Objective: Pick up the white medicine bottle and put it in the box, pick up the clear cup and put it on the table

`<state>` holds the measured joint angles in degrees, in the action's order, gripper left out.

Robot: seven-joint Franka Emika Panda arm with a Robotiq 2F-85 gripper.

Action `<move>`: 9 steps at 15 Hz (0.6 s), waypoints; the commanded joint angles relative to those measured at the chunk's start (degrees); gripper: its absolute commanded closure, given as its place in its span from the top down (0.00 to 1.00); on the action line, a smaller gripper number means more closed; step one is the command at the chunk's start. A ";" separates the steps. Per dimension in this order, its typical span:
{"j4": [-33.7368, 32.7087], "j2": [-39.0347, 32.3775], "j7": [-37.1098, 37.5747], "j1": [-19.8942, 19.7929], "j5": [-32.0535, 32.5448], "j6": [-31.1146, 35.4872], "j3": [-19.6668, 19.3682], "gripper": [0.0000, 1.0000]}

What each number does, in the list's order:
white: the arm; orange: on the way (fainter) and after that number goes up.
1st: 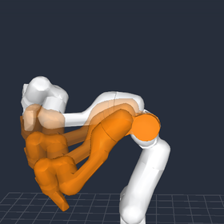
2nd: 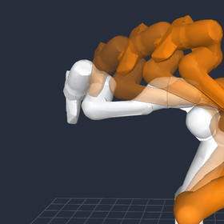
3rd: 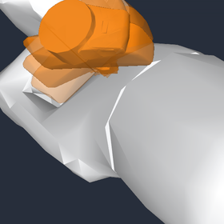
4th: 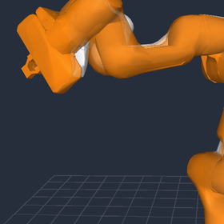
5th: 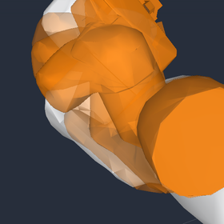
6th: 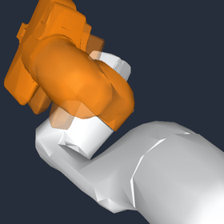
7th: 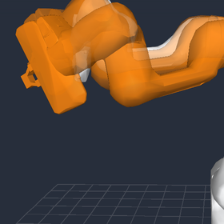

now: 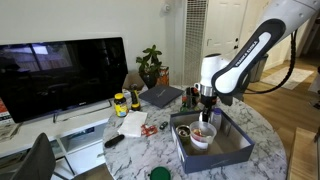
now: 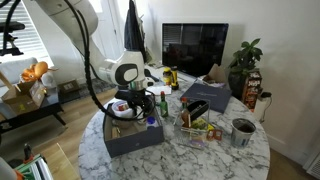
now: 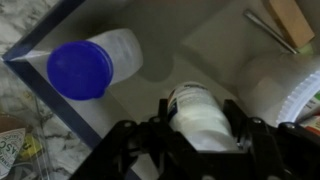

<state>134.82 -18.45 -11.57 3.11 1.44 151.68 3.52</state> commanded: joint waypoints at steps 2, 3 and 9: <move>-4.42 -4.42 -1.94 -2.01 1.56 -0.93 -0.37 0.32; -4.68 -4.79 -1.72 -2.20 1.73 -0.65 -0.62 0.32; -2.47 -1.04 -12.03 -7.69 -7.27 -7.95 6.41 0.32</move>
<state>130.43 -22.73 -16.80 -1.11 0.14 147.74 4.63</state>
